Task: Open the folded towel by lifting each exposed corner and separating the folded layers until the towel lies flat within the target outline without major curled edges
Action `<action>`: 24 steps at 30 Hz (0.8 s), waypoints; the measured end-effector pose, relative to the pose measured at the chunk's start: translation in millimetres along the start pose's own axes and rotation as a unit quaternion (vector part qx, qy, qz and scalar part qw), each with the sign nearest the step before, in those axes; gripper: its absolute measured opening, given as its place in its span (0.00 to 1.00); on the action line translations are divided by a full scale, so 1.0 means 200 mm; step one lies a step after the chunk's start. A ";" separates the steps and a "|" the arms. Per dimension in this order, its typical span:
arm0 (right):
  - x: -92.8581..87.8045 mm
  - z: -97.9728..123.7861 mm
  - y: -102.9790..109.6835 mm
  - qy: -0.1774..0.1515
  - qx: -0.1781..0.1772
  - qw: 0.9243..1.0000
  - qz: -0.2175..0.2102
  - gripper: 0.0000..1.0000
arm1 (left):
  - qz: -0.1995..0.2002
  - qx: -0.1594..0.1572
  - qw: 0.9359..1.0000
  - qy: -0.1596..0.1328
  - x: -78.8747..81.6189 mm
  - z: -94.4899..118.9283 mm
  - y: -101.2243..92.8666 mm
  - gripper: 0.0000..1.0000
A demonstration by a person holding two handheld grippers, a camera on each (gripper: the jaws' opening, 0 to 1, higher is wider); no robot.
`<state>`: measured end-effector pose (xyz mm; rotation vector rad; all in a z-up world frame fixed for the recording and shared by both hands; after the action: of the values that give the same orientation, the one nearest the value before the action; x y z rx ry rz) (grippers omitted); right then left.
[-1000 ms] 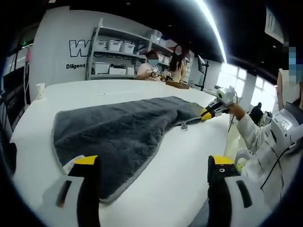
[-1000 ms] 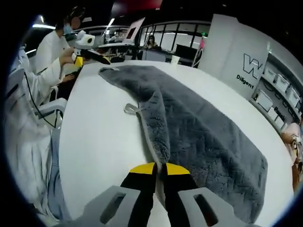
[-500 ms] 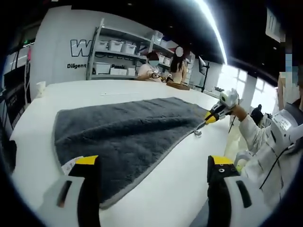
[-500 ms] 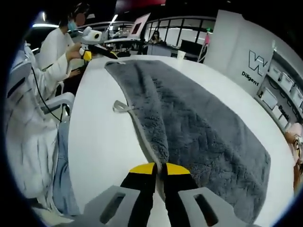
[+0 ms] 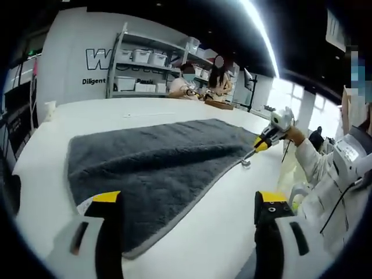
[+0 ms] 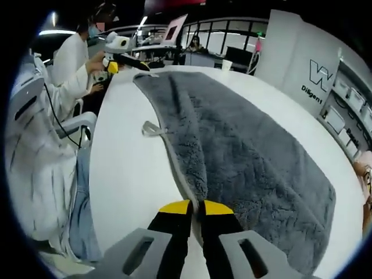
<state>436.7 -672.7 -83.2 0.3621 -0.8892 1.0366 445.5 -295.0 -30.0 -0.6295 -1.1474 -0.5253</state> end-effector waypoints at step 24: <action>-0.01 0.08 0.07 -0.012 -0.004 1.000 0.006 0.11 | 0.010 0.043 0.999 0.011 -0.02 0.02 0.06 0.90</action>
<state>417.7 -677.5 -76.9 0.3631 -0.9192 1.0414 450.0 -282.1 -34.1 -0.5582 -1.1364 -0.4628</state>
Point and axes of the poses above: the point that each gripper's makers call its tool centre point, and the gripper's own axes: z roughly backward along the fingers, y roughly to its left, x roughly out of its top, the point moved 1 cm from there along z, roughly backward along the fingers, and after that the axes turned 7 degrees about -y, right-handed, at the moved point
